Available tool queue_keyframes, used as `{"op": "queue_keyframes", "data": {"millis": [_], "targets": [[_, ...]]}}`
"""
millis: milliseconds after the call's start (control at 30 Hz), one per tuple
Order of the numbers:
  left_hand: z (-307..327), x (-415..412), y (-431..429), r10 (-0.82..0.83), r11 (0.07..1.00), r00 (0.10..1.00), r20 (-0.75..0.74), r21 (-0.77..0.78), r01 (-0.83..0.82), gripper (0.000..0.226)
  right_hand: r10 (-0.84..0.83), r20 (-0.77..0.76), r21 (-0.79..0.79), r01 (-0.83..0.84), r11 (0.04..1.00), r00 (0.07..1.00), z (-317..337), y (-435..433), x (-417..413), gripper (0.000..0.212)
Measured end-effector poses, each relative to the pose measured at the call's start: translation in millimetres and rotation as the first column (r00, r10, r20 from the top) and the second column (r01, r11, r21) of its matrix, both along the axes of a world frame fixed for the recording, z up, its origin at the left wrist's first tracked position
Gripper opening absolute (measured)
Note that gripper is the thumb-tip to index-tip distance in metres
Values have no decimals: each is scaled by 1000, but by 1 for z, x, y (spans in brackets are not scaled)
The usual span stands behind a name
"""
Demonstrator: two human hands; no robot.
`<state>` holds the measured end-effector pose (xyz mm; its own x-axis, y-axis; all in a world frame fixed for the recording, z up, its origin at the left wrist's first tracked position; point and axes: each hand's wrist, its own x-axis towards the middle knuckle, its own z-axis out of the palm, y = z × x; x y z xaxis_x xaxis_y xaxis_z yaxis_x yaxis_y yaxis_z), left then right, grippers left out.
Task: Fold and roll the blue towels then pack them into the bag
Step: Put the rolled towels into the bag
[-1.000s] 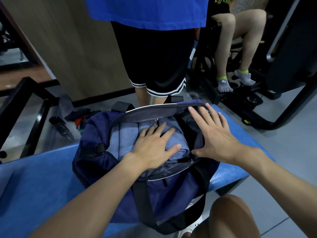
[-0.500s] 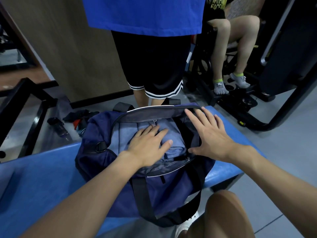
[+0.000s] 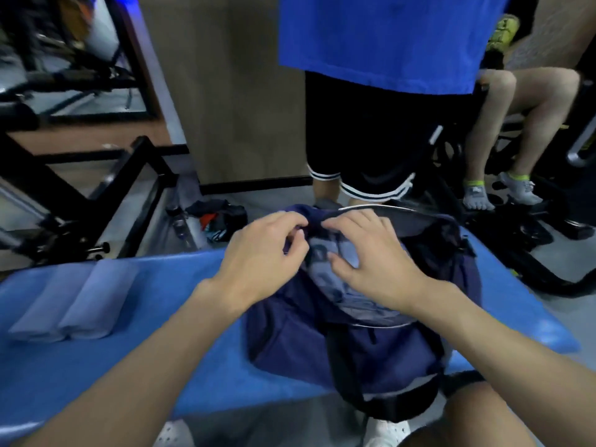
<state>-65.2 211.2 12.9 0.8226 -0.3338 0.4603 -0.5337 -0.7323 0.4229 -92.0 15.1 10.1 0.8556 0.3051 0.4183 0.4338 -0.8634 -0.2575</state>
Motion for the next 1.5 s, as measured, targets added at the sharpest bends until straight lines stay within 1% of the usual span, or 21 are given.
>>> {"op": "queue_keyframes", "data": {"millis": [200, 267, 333, 400, 500, 533, 600, 667, 700, 800, 900, 933, 1033, 1100, 1167, 1233, 1300, 1333, 1400, 1467, 1500], "targets": [[-16, 9, 127, 266, 962, 962, -66, 84, -261, 37, 268, -104, 155, -250, 956, 958, -10, 124, 24, 40], [-29, 9, 169, 368, 926, 924, -108, 134, -353, 37, 335, -164, 210, -299, 931, 928, -21, 165, 31, 37], [-44, 8, 207, 483, 871, 861, -160, 186, -454, 40, 382, -230, 270, -318, 909, 895, -38, 205, 39, 33], [-61, 4, 239, 572, 818, 791, -217, 214, -533, 40, 398, -324, 324, -294, 899, 858, -57, 243, 50, 32], [-90, -1, 276, 658, 753, 685, -313, 294, -589, 37, 354, -498, 377, -170, 910, 792, -85, 295, 67, 30], [-98, -3, 285, 665, 747, 659, -351, 312, -588, 38, 335, -563, 394, -110, 912, 756, -93, 310, 71, 32], [-111, -6, 297, 671, 741, 640, -374, 331, -584, 36, 308, -701, 423, 27, 906, 644, -107, 336, 78, 44], [-121, -7, 304, 667, 745, 648, -369, 326, -581, 34, 290, -796, 432, 165, 886, 531, -119, 355, 84, 54], [-124, -7, 307, 655, 755, 651, -383, 294, -586, 34, 285, -817, 440, 223, 870, 501, -127, 364, 88, 53], [-130, -7, 311, 606, 779, 666, -434, 154, -608, 35, 263, -837, 470, 384, 794, 481, -142, 386, 97, 41], [-134, -7, 314, 567, 787, 695, -443, 42, -615, 38, 295, -834, 532, 540, 652, 466, -146, 401, 102, 37], [-133, -9, 314, 548, 781, 694, -467, -12, -625, 39, 299, -838, 533, 568, 627, 457, -147, 403, 103, 36], [-131, -15, 315, 461, 738, 676, -575, -175, -652, 36, 316, -866, 497, 597, 630, 389, -144, 403, 103, 39], [-132, -18, 315, 417, 716, 685, -598, -248, -653, 38, 326, -874, 486, 603, 633, 361, -141, 398, 100, 42], [-132, -19, 314, 398, 691, 702, -591, -310, -653, 36, 332, -862, 505, 589, 631, 383, -137, 392, 95, 42], [-129, -18, 310, 398, 676, 717, -573, -345, -651, 31, 353, -828, 555, 553, 622, 435, -129, 383, 88, 40], [-120, -15, 302, 401, 638, 708, -581, -377, -671, 28, 385, -788, 611, 529, 590, 481, -114, 368, 80, 39], [-114, -14, 297, 388, 613, 699, -600, -398, -682, 31, 408, -768, 636, 517, 573, 493, -106, 358, 75, 38], [-99, -9, 287, 287, 547, 680, -675, -467, -695, 54, 462, -720, 690, 469, 551, 517, -87, 337, 64, 37], [-82, -7, 274, 108, 475, 682, -723, -565, -674, 88, 511, -661, 746, 410, 525, 549, -68, 314, 53, 35], [-74, -7, 266, 1, 443, 701, -713, -628, -640, 95, 530, -632, 771, 386, 507, 566, -59, 301, 47, 34]]}}
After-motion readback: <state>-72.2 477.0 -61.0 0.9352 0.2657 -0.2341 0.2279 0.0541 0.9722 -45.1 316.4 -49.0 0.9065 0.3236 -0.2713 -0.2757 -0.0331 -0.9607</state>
